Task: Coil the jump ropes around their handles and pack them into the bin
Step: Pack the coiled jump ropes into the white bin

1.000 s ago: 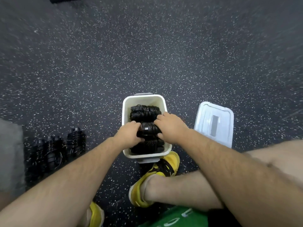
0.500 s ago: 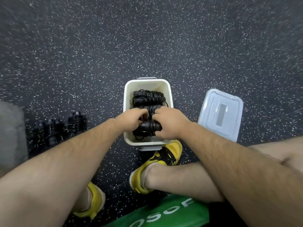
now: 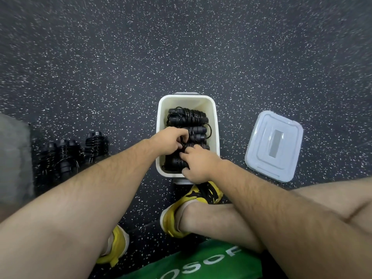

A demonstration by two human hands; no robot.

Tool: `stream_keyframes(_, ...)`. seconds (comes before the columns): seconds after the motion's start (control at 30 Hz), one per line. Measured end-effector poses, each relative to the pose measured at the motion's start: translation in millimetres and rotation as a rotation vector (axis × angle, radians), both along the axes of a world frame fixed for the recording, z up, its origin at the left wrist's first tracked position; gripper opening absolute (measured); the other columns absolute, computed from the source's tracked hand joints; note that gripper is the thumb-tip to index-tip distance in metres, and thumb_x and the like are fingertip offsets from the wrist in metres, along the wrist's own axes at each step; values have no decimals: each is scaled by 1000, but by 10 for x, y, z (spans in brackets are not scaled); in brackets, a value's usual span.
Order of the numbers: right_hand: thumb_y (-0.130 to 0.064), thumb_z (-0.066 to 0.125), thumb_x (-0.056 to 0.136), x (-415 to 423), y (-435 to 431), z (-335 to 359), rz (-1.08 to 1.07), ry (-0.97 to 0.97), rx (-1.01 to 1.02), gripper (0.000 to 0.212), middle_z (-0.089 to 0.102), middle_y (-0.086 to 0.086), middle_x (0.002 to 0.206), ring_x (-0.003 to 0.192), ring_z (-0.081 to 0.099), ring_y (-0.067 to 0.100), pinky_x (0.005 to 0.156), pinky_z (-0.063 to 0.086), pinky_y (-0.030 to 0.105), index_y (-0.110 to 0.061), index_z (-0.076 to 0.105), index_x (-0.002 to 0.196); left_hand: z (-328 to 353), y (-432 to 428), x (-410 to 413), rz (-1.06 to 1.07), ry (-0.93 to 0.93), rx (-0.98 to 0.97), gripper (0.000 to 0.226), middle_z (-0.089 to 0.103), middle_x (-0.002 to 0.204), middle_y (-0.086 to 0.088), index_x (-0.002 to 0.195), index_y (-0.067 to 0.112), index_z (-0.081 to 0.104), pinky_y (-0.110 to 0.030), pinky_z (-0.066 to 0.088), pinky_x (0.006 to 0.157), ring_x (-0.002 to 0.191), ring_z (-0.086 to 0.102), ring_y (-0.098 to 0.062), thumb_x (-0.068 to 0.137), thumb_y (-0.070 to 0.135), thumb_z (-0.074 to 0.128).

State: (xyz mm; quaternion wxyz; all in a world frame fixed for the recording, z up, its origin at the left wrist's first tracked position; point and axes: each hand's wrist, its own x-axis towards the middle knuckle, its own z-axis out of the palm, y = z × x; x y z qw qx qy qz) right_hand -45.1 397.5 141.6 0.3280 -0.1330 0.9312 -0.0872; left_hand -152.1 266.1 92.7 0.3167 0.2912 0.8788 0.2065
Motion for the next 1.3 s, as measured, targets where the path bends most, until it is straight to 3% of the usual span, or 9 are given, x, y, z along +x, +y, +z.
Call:
stream_keyframes(0.2,-21,53,94,12,-45,-111,21,-11,41,43,51,6,127,115,42,29,89,46,41,-15,50,136,-35,-17,113,-7,65,-11,33,53,97,2,93,25,58,-42,54,83,85,60,-18,85,-7,53)
stream_keyframes(0.3,-22,54,94,26,-41,-132,-23,4,26,39,45,7,125,114,44,29,87,47,40,-17,55,133,-83,-50,225,-13,230,46,26,43,104,-2,91,16,62,-40,54,76,85,52,-20,81,-7,56)
stream_keyframes(0.43,-18,54,93,21,-72,-138,-95,23,13,32,44,5,122,112,47,28,79,44,37,-19,65,123,-17,-33,303,-214,411,-34,16,57,100,-12,92,5,69,-48,45,74,94,52,-34,82,1,57)
stream_keyframes(0.53,-19,54,92,22,-112,-153,-76,100,74,30,54,2,121,113,46,26,76,38,36,-20,67,119,-10,-27,394,-200,409,-48,20,57,104,-11,97,5,70,-46,44,80,98,52,-31,86,2,53)
stream_keyframes(0.67,-20,56,90,33,-182,-237,-186,95,111,32,59,0,119,113,44,22,76,37,34,-20,64,121,-135,-191,541,-243,418,-80,33,54,116,-8,122,10,66,-40,46,82,101,48,-28,92,12,52)
stream_keyframes(0.73,-21,57,91,-11,-174,-240,-214,42,79,32,57,-1,122,113,44,21,76,41,35,-20,63,123,-200,-311,568,-285,452,-67,48,53,124,-10,139,9,57,-43,49,87,105,50,-30,92,21,51)
stream_keyframes(0.83,-27,64,93,-77,-26,-171,-167,-45,16,41,57,1,128,120,50,26,91,49,39,-23,57,133,-173,-339,520,-344,412,-161,62,41,139,-5,155,16,36,-39,42,104,123,43,-26,100,41,48)
stream_keyframes(1.0,-32,66,94,-26,36,-213,-319,-20,52,41,49,8,126,117,52,32,91,46,41,-16,57,131,-159,-282,508,-318,410,-199,66,38,139,0,157,22,29,-36,40,105,126,38,-20,101,50,48)
stream_keyframes(1.3,-33,64,92,26,-71,-187,-267,17,110,52,39,9,132,121,43,31,98,47,45,-18,46,139,-95,-273,605,-259,422,-192,59,46,132,1,151,23,42,-33,37,98,122,42,-21,97,42,56)
